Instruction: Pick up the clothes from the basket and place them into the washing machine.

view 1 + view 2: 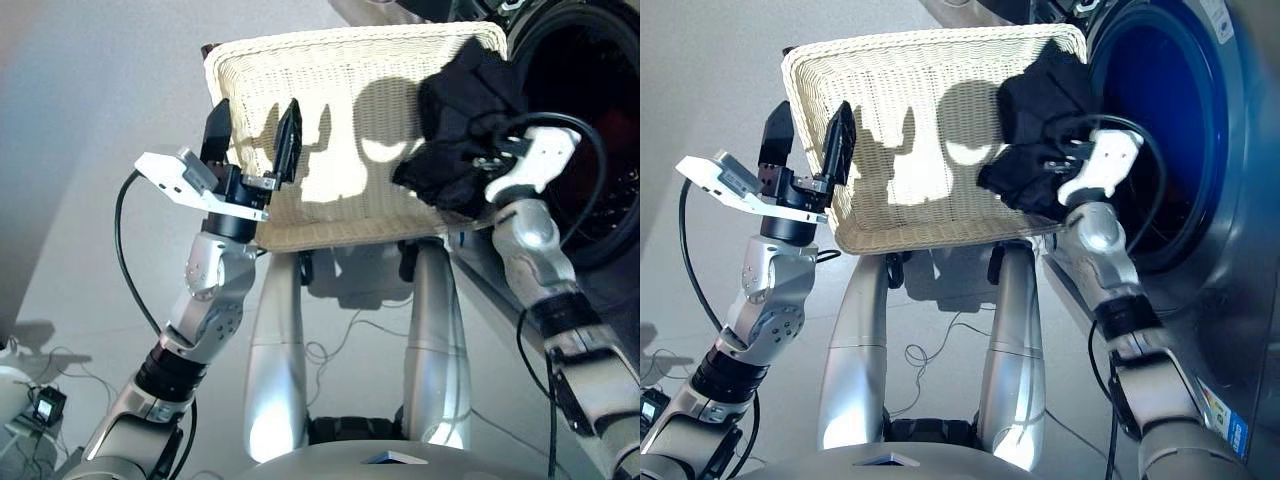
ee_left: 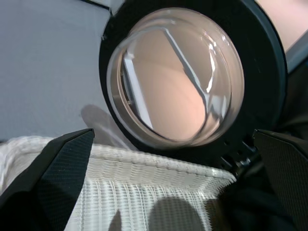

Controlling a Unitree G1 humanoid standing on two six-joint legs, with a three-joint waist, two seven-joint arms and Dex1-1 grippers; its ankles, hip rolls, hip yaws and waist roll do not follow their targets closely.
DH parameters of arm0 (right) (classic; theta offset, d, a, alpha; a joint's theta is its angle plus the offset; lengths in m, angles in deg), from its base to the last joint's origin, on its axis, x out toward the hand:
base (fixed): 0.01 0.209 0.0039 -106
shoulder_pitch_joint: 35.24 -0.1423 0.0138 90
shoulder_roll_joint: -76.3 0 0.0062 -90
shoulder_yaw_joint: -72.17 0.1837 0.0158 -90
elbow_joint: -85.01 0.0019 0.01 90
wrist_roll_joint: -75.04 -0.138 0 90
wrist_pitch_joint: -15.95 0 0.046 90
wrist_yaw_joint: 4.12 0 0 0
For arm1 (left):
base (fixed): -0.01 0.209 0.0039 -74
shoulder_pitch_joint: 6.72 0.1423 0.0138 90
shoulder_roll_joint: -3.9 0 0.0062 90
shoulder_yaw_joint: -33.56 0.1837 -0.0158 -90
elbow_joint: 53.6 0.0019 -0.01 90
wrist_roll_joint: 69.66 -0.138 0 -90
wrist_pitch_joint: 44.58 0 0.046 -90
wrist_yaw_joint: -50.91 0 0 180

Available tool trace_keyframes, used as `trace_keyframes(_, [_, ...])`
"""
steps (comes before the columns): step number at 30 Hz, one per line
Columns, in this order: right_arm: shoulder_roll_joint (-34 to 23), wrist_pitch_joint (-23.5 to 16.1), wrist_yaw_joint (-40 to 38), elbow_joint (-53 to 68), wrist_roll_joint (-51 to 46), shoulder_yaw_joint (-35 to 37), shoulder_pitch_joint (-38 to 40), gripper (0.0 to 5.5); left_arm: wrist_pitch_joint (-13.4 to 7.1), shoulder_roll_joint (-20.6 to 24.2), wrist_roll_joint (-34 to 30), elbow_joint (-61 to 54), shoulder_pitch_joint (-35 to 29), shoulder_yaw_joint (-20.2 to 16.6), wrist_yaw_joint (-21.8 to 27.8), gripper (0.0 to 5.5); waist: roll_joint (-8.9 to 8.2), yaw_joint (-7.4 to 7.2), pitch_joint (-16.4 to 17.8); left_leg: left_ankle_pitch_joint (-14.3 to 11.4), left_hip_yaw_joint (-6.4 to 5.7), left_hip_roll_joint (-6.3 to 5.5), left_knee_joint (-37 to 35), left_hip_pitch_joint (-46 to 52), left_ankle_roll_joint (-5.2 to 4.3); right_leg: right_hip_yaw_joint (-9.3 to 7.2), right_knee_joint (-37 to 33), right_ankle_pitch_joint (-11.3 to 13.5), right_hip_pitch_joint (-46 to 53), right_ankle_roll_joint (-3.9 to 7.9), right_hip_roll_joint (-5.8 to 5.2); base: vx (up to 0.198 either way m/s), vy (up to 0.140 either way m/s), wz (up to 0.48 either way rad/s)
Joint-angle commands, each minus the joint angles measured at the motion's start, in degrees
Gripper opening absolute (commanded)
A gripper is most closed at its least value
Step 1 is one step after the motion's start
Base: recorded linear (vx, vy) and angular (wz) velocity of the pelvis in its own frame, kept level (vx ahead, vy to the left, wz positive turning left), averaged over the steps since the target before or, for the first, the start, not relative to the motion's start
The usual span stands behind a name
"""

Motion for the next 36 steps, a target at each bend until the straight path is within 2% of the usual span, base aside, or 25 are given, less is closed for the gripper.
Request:
trace_keyframes(1, [-4.86,-5.13,-6.56,3.43,7.55,6.23,-2.26,0.00,-3.70,0.64,-2.17,-6.76,1.35,-2.91,0.66,5.50,-1.19,-0.41,-1.00,-0.24,1.27,0.70,-0.77,2.20,0.42,-1.29,-2.66,-0.36,4.40,2.25,-0.38,0.000,0.000,0.000])
trace_keyframes(2, [-6.17,-4.35,-11.04,0.08,11.15,8.40,-3.66,0.00,-3.91,0.60,-2.28,-7.12,1.52,-3.17,0.62,5.50,-1.25,-0.24,-1.00,-0.38,1.19,0.65,-0.75,2.48,0.33,-1.30,-2.71,-0.39,4.70,2.28,-0.38,0.000,0.000,0.000])
trace_keyframes(6, [-9.46,-0.54,-18.73,-7.82,18.71,9.94,-8.12,0.00,-4.13,0.49,-1.94,-8.13,1.67,-3.36,0.45,5.50,-1.04,0.37,-1.00,-0.57,1.13,0.65,-0.81,2.76,0.23,-1.19,-2.67,-0.36,4.91,2.30,-0.39,0.000,0.000,0.000])
trace_keyframes(8, [-11.05,0.38,-20.23,-11.96,19.38,9.72,-10.47,0.00,-4.19,0.53,-1.82,-8.17,1.39,-3.12,0.34,5.50,-0.96,0.48,-1.00,-0.64,1.19,0.66,-0.70,2.64,0.19,-1.17,-2.64,-0.31,4.86,2.31,-0.37,0.000,0.000,0.000])
trace_keyframes(9, [-12.82,2.65,-22.27,-18.02,19.82,8.94,-14.37,0.00,-4.24,0.69,-1.52,-8.27,1.02,-2.20,0.27,5.50,-0.94,1.03,-1.00,-0.69,1.15,0.71,-0.73,2.74,0.11,-1.15,-2.86,-0.29,5.06,2.33,-0.49,0.000,0.000,0.000])
trace_keyframes(10, [-12.98,2.46,-22.28,-18.52,19.70,8.49,-14.95,0.00,-4.25,0.58,-1.54,-8.24,0.98,-2.36,0.25,5.50,-0.88,0.89,-1.00,-0.70,1.17,0.75,-0.73,2.66,0.11,-1.14,-2.90,-0.26,4.99,2.32,-0.45,0.000,0.000,0.000])
trace_keyframes(11, [-14.76,4.01,-23.04,-25.80,18.49,7.27,-19.02,0.00,-4.15,0.74,-1.24,-8.38,0.51,-1.17,0.06,5.50,-0.89,1.40,-1.00,-0.63,1.24,0.73,-0.83,2.71,-0.03,-1.09,-3.06,-0.09,5.17,2.38,-0.52,0.000,0.000,0.000])
trace_keyframes(12, [-15.00,3.69,-22.93,-26.53,18.23,6.66,-19.80,0.00,-4.17,0.60,-1.24,-8.34,0.45,-1.36,0.06,5.50,-0.80,1.25,-1.00,-0.63,1.27,0.78,-0.84,2.62,-0.03,-1.07,-3.10,-0.06,5.07,2.38,-0.47,0.000,0.000,0.000])
trace_keyframes(18, [-19.94,6.40,-17.50,-48.16,13.35,-5.28,-34.93,0.00,-3.95,2.14,-0.97,-7.73,-2.01,2.23,-0.05,5.50,-0.63,2.49,-1.00,-0.37,1.43,0.71,-0.65,2.04,-0.29,-1.15,-3.15,0.36,4.68,2.28,-0.54,0.000,0.000,0.000])
trace_keyframes(25, [-24.59,9.89,-11.70,-64.82,10.62,-14.42,-45.70,0.00,-3.64,3.77,-1.31,-7.34,-2.47,3.67,-0.52,5.50,0.35,3.15,-1.00,-0.30,1.52,0.79,-0.09,1.07,-0.61,-1.06,-2.81,0.63,3.69,2.34,-0.87,0.000,0.000,0.000])
trace_keyframes(32, [-27.29,11.52,-10.58,-70.39,8.02,-15.68,-48.73,0.00,-3.16,4.84,-1.85,-7.77,-2.60,3.86,-0.72,5.50,0.87,3.16,-1.00,-0.26,1.48,0.61,0.21,0.73,-0.71,-1.17,-2.40,0.63,3.34,2.20,-0.97,0.000,0.000,0.000])
trace_keyframes(36, [-27.99,12.26,-12.92,-72.68,5.61,-14.08,-49.80,0.00,-2.64,5.03,-2.08,-7.76,-3.11,3.98,-1.69,5.50,1.09,3.24,-1.00,-0.42,1.60,0.59,0.18,0.94,-0.71,-1.09,-2.46,0.51,3.49,2.17,-0.92,0.000,0.000,0.000])
